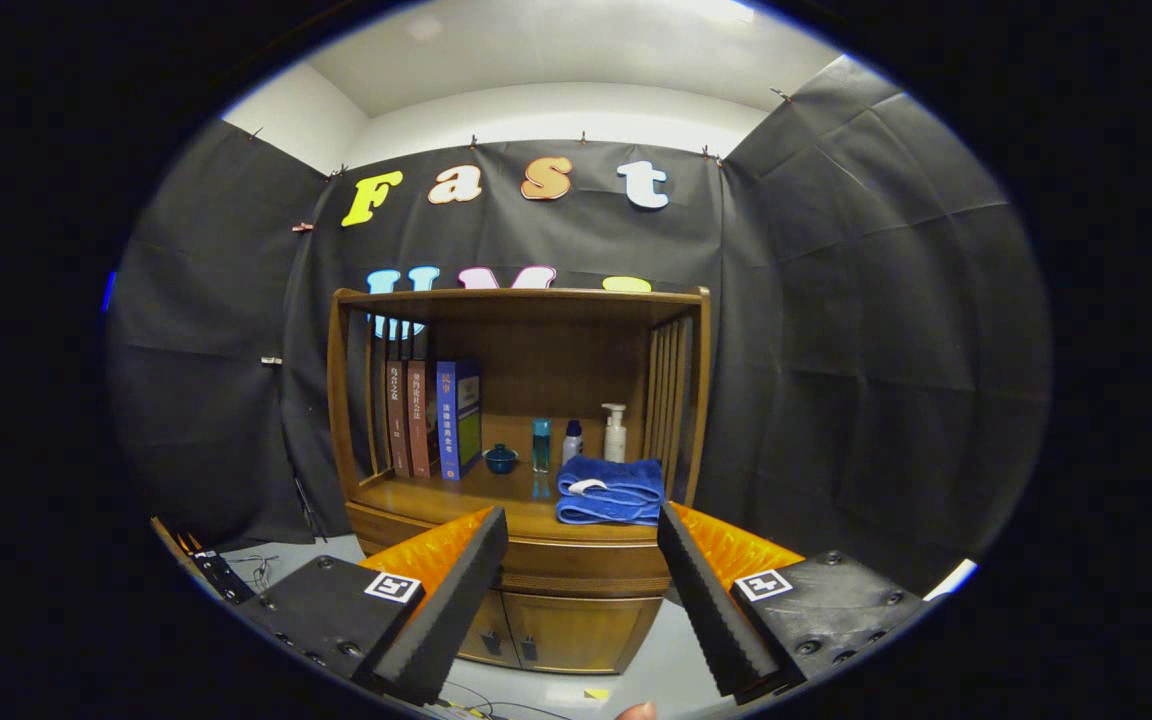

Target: Pull open the drawer, take out the items inside it, and place them on the countertop above the cabinet.

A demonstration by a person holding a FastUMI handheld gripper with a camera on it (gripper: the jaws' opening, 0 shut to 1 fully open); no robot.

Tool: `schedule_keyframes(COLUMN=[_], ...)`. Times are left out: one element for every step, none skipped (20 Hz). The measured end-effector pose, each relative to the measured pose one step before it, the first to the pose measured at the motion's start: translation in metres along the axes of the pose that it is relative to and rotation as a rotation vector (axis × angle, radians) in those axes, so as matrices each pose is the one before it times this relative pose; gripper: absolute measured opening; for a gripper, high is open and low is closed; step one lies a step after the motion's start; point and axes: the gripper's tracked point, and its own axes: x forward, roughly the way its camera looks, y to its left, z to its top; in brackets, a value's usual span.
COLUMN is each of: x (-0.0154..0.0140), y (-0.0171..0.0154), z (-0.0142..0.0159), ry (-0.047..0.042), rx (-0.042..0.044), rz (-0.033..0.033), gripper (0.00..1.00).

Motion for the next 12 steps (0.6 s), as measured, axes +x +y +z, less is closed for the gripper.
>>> schedule_keyframes(x=[0.00908,0.00941,0.01091,0.01235,0.01247,0.01204,0.01079,0.00913,0.01271,0.01115,0.01240,0.01070], y=[0.01162,0.01230,0.01335,0.00903,0.00599,0.00626,0.00773,0.00831,0.00458,0.00130,0.00149,0.00171], z=[-0.00460,-0.00566,-0.00645,-0.00924,-0.01092,-0.01307,-0.01449,-0.01460,-0.01549,-0.01390,-0.01552,-0.01672], ry=[-0.00568,-0.00824,-0.00615,-0.00528,-0.00380,0.00418,0.00865,0.00599,0.00535,0.00559,0.00996,0.01407], rx=[0.00952,0.01112,0.00835,0.00171,0.00040,0.00586,0.00850,0.00932,-0.00123,-0.01250,-0.01512,-0.01328], rz=[0.00932,0.01693,0.01678,0.00840,-0.00127,-0.00292,0.00824,0.01121,-0.00231,-0.00499,-0.01221,-0.00803], gripper=[0.98,0.98,0.98,0.98,0.98,0.98,0.98,0.98,0.98,0.98,0.98,0.99])
